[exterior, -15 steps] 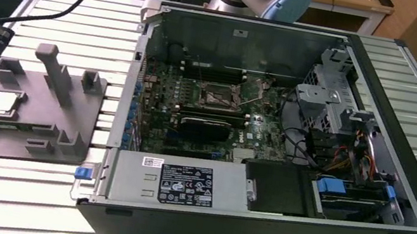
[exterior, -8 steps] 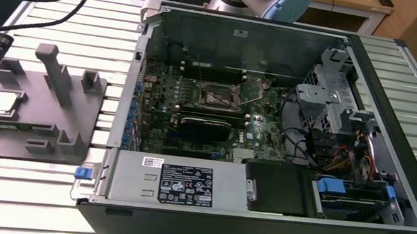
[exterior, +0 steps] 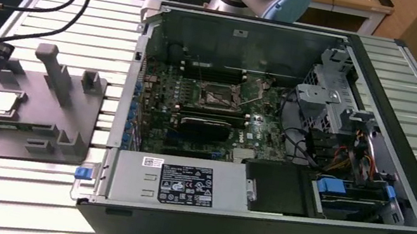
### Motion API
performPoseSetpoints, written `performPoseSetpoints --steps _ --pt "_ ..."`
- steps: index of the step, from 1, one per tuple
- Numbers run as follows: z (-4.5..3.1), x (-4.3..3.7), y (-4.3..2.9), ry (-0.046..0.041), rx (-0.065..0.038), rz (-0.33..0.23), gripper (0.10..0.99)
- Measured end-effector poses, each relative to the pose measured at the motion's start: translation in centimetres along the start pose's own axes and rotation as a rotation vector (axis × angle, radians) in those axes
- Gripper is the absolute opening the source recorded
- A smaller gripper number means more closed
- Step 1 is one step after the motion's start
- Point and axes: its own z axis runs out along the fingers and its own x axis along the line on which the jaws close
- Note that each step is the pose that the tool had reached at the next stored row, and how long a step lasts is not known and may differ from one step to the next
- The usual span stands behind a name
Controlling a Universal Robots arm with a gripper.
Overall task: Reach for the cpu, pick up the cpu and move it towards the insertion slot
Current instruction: 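Pick up the cpu and move it towards the insertion slot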
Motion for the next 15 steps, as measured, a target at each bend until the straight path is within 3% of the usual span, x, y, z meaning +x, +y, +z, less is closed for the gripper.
performPoseSetpoints --steps 15 --pt "2.71 0.33 -0.39 0.0001 0.0 0.0 0.106"
